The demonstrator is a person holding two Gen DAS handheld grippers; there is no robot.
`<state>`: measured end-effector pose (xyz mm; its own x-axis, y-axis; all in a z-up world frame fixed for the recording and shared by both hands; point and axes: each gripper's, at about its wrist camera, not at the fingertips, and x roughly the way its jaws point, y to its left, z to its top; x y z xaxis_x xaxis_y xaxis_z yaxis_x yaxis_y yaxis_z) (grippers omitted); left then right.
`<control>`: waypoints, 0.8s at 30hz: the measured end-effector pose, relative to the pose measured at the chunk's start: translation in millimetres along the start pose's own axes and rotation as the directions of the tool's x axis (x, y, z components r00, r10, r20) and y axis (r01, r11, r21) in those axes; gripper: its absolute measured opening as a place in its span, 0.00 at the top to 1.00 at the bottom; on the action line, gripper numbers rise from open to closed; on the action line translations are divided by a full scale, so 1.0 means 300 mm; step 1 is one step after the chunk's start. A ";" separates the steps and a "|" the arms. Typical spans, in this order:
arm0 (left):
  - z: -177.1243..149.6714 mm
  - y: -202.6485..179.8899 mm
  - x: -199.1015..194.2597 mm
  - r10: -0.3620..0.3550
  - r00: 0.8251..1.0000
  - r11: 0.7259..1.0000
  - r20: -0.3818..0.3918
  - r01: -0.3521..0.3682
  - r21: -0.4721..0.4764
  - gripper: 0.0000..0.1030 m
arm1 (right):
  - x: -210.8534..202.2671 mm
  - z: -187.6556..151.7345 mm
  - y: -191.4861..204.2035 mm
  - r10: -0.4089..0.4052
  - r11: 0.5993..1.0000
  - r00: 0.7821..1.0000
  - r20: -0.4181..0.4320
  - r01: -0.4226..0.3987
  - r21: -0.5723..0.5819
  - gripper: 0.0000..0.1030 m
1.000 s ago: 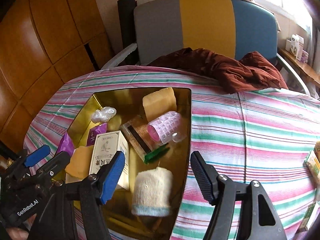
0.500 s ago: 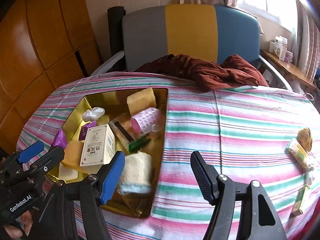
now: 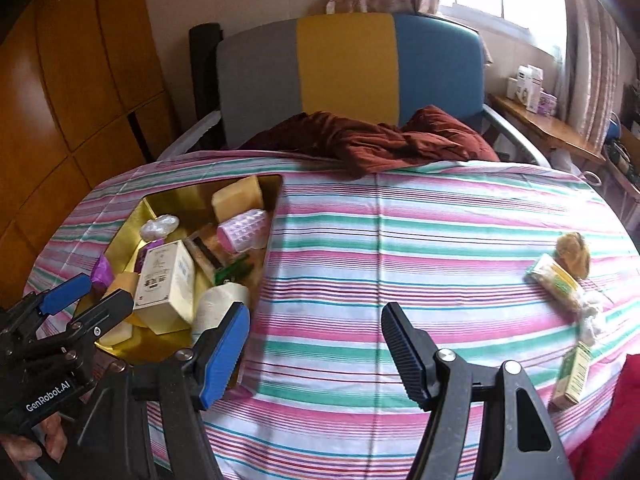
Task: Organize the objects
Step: 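Withdraw both tools from the tray, then move both tools to the remaining items and grasp the green medicine box with the left tool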
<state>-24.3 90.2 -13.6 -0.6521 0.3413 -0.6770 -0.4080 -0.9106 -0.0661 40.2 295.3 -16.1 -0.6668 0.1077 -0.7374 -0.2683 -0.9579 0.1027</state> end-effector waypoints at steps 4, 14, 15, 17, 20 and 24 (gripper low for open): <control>0.008 -0.052 0.004 -0.027 1.000 0.999 -0.001 0.027 0.043 0.29 | -0.024 -0.006 -0.083 -0.024 0.999 1.000 -0.006 0.025 0.043 0.32; 0.034 -0.197 0.049 -0.099 0.995 0.986 -0.022 0.101 0.133 0.29 | -0.102 -0.046 -0.375 -0.165 0.967 0.986 -0.034 0.168 0.192 0.32; 0.037 -0.214 0.056 -0.106 0.994 0.984 -0.028 0.109 0.142 0.29 | -0.109 -0.050 -0.401 -0.175 0.962 0.984 -0.038 0.179 0.207 0.32; 0.038 -0.250 0.072 -0.122 0.992 0.978 -0.041 0.127 0.163 0.29 | -0.128 -0.057 -0.458 -0.200 0.949 0.979 -0.043 0.204 0.241 0.32; 0.035 -0.298 0.096 -0.136 0.989 0.970 -0.057 0.145 0.195 0.29 | -0.156 -0.067 -0.533 -0.245 0.929 0.968 -0.049 0.249 0.274 0.32; 0.035 -0.365 0.120 -0.158 0.984 0.958 -0.076 0.172 0.228 0.29 | -0.189 -0.082 -0.612 -0.289 0.906 0.956 -0.055 0.292 0.307 0.32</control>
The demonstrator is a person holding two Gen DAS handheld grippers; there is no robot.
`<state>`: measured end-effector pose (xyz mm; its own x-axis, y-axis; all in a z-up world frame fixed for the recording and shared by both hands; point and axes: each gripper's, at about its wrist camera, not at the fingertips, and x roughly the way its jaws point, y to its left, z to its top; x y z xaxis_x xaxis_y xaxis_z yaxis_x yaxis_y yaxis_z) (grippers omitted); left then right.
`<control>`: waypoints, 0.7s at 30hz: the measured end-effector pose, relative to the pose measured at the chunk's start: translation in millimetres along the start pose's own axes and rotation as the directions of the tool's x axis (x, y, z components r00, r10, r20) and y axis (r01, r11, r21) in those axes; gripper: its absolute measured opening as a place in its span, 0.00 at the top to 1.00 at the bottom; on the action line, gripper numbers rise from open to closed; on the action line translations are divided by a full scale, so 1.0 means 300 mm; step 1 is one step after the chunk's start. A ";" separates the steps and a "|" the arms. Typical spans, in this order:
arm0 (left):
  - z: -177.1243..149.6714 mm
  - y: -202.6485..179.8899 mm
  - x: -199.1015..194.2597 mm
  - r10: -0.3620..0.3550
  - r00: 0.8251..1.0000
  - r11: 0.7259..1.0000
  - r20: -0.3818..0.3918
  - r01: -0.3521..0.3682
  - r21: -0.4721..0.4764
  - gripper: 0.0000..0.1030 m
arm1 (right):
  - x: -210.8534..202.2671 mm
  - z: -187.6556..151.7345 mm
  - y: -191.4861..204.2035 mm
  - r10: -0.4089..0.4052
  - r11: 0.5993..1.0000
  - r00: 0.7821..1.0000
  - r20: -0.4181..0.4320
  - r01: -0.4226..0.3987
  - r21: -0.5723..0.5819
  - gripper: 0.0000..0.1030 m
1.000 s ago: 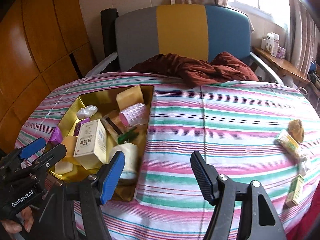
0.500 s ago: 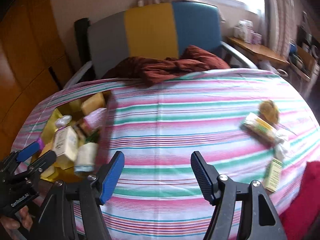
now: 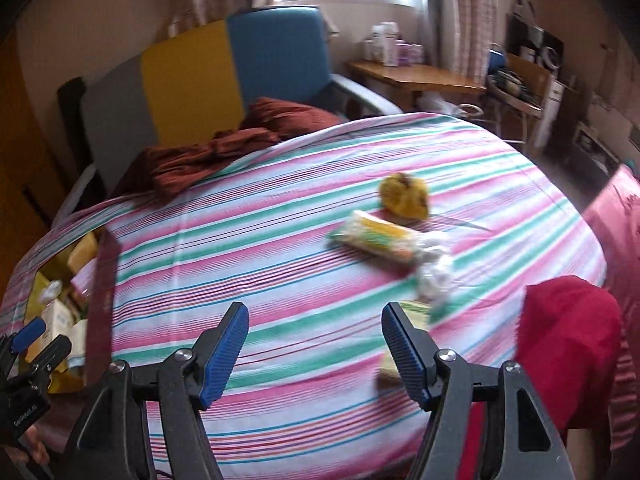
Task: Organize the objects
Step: 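Move both tools to the remaining items and grasp the green medicine box with the left tool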
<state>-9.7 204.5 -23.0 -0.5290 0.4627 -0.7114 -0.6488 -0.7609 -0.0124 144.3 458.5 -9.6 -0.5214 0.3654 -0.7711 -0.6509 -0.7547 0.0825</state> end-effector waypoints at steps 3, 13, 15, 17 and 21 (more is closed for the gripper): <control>0.013 -0.042 0.026 -0.019 1.000 0.999 -0.012 0.019 0.026 0.29 | -0.007 0.008 -0.055 -0.024 0.999 1.000 0.002 0.024 0.024 0.32; 0.048 -0.204 0.137 -0.122 0.989 0.986 -0.080 0.129 0.101 0.29 | -0.011 0.026 -0.224 -0.057 0.987 0.998 0.017 0.054 0.149 0.31; 0.051 -0.241 0.161 -0.140 0.985 0.981 -0.099 0.151 0.119 0.29 | -0.011 0.026 -0.250 -0.059 0.984 0.998 0.016 0.055 0.168 0.31; 0.052 -0.278 0.183 -0.157 0.981 0.975 -0.111 0.172 0.138 0.30 | -0.013 0.028 -0.271 -0.062 0.981 0.998 0.018 0.057 0.185 0.30; 0.058 -0.346 0.222 -0.196 0.971 0.963 -0.135 0.216 0.163 0.32 | -0.022 0.033 -0.329 -0.082 0.972 0.996 0.030 0.073 0.224 0.27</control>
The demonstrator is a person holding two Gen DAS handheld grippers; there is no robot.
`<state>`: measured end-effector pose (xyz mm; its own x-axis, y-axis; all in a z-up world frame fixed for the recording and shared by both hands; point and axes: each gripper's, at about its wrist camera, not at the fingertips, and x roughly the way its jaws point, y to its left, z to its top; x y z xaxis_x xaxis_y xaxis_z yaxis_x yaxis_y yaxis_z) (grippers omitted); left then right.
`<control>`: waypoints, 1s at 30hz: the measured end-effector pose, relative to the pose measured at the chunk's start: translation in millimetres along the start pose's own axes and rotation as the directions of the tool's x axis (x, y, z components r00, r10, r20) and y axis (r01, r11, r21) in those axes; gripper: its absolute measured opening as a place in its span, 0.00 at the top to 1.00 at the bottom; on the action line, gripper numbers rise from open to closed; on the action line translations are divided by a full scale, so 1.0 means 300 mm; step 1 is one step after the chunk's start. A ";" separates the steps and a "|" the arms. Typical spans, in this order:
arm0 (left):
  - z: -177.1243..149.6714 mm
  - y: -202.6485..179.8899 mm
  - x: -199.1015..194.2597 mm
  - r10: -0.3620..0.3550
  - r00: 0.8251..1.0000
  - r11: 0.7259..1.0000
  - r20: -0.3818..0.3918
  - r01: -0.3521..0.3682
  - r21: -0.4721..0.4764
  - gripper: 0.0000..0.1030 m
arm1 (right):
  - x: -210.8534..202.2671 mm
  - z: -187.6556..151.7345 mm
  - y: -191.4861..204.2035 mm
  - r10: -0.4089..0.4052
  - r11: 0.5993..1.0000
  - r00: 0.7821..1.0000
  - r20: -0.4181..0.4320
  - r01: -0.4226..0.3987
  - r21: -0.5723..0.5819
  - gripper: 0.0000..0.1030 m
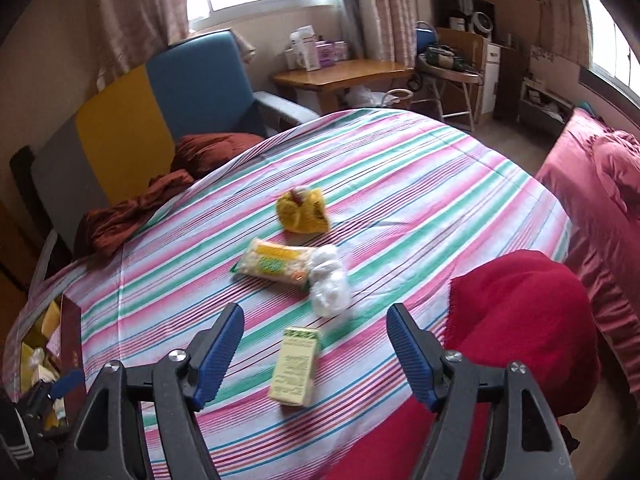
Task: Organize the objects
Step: 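Move both tools to the remaining items and grasp the green medicine box with the left tool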
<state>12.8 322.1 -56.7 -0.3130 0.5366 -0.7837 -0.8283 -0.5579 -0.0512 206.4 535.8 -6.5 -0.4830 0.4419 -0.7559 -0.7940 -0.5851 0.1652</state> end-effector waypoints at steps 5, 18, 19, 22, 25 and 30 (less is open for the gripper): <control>0.045 -0.062 0.067 -0.076 0.997 0.997 -0.034 0.077 0.023 0.39 | 0.024 0.000 -0.051 0.002 0.999 1.000 -0.011 -0.001 0.036 0.27; 0.176 -0.341 0.188 -0.290 0.954 0.943 -0.080 0.299 0.148 0.39 | 0.045 -0.014 -0.131 0.064 0.994 0.998 -0.003 -0.064 0.091 0.27; 0.180 -0.366 0.198 -0.291 0.953 0.940 -0.088 0.302 0.162 0.39 | 0.040 -0.013 -0.135 0.056 0.995 0.998 0.000 -0.056 0.082 0.27; 0.189 -0.437 0.231 -0.299 0.948 0.929 -0.111 0.316 0.194 0.41 | 0.027 -0.009 -0.157 0.044 0.996 0.999 0.012 -0.044 0.082 0.26; 0.189 -0.498 0.289 -0.281 0.948 0.925 -0.150 0.309 0.222 0.44 | 0.022 -0.006 -0.186 0.037 0.995 0.999 0.017 -0.038 0.096 0.26; 0.167 -0.511 0.389 -0.236 0.946 0.940 -0.222 0.280 0.195 0.70 | 0.026 -0.004 -0.208 0.026 0.994 1.000 0.014 -0.027 0.109 0.26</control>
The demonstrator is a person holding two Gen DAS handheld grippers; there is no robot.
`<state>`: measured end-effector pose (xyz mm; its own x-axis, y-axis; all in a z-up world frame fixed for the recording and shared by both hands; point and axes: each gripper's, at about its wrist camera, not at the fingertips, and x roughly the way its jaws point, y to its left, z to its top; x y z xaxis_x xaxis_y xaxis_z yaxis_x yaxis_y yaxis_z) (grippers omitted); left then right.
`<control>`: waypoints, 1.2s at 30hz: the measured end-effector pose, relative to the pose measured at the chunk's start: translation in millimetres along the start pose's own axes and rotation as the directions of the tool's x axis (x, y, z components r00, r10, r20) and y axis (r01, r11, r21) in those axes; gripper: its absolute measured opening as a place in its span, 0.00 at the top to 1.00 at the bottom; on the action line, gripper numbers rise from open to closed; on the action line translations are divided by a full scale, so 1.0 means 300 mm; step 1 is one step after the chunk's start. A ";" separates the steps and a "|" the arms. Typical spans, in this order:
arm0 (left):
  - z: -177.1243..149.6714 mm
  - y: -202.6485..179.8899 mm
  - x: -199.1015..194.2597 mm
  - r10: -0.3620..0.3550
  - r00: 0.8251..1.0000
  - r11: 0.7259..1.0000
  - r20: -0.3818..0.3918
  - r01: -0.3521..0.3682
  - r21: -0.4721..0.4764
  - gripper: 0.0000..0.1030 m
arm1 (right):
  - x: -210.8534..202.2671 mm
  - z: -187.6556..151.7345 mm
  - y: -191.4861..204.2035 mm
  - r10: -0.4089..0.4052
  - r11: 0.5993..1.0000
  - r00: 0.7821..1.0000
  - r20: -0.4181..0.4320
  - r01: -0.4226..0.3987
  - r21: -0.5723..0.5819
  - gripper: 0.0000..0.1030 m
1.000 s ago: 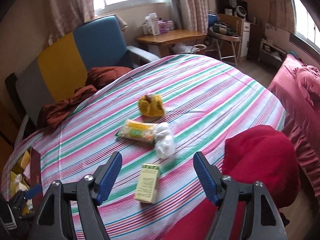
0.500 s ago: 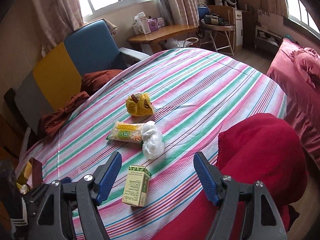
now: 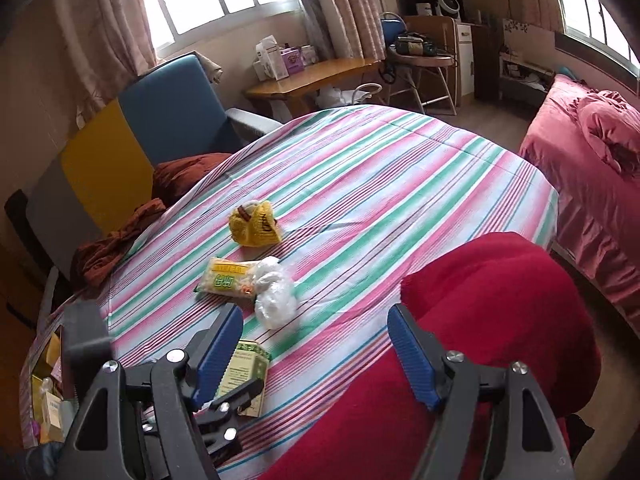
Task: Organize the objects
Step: 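Move both tools to the remaining items and grasp the green medicine box with the left tool, then grasp the white plastic-wrapped item with the right tool while the left tool holds the box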
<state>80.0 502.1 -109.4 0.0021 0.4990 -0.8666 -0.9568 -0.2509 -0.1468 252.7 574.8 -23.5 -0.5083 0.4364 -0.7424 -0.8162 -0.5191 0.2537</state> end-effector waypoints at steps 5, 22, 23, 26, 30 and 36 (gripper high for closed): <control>-0.054 0.018 -0.026 0.059 0.998 0.998 0.036 -0.060 0.020 0.71 | 0.018 -0.010 0.002 0.003 1.000 1.000 -0.019 -0.003 -0.007 0.26; -0.292 0.270 -0.171 0.262 0.958 0.953 0.113 -0.239 -0.185 0.71 | 0.151 -0.042 0.203 0.087 0.988 0.973 -0.213 -0.112 -0.109 0.26; -0.295 0.281 -0.175 0.262 0.958 0.952 0.116 -0.237 -0.192 0.71 | 0.156 -0.040 0.208 0.092 0.987 0.971 -0.221 -0.117 -0.106 0.26; -0.305 0.292 -0.182 0.256 0.958 0.953 0.127 -0.228 -0.202 0.71 | 0.173 -0.032 0.223 0.105 0.987 0.966 -0.238 -0.131 -0.096 0.26; -0.306 0.296 -0.180 0.260 0.955 0.952 0.141 -0.229 -0.201 0.70 | 0.215 -0.014 0.234 0.083 0.987 0.959 -0.271 -0.116 -0.110 0.26; -0.305 0.300 -0.176 0.255 0.956 0.952 0.147 -0.221 -0.212 0.69 | 0.309 0.019 0.246 0.049 0.986 0.934 -0.355 -0.103 -0.134 0.28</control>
<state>20.3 377.3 -120.5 -0.2844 0.5353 -0.7953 -0.8499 -0.5246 -0.0492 143.8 581.1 -70.2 -0.4173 0.1214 -0.9006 -0.7152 -0.6553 0.2431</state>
